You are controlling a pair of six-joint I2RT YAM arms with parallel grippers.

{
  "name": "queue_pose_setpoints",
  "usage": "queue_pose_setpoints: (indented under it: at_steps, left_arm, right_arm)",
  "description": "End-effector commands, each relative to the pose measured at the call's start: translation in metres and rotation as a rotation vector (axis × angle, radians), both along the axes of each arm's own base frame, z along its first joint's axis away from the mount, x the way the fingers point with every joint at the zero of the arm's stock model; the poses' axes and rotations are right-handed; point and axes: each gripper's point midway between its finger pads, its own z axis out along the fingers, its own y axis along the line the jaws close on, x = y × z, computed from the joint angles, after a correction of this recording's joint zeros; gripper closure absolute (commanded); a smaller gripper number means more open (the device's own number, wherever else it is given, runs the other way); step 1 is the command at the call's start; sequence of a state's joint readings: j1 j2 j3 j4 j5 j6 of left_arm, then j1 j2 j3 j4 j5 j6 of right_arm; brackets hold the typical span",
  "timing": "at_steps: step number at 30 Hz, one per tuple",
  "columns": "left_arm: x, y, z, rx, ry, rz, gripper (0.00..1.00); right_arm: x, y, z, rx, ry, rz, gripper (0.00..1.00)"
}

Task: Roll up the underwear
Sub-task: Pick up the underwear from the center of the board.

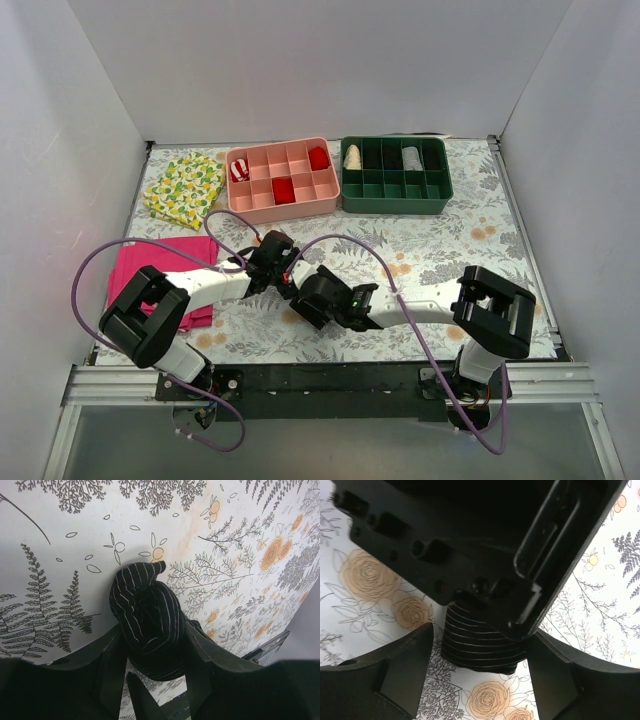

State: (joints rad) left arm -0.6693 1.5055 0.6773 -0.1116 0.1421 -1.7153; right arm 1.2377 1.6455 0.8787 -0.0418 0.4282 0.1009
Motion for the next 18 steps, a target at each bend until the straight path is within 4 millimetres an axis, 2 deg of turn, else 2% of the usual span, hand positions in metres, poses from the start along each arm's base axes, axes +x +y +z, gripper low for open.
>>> queue_pose_setpoints:
  at_steps: [1,7,18]
  left_arm:
    - [-0.021,0.02,-0.029,0.109,0.089,-0.025,0.82]
    - [-0.021,0.02,-0.029,0.103,0.089,-0.041,0.82]
    - [-0.021,0.022,-0.028,0.078,0.097,-0.083,0.83]
  right_arm:
    - [0.006,-0.013,-0.015,-0.053,-0.045,-0.032,0.21]
    - [-0.002,-0.032,-0.036,-0.122,-0.012,-0.043,0.22]
    - [-0.023,-0.079,-0.079,-0.289,0.091,-0.101,0.33]
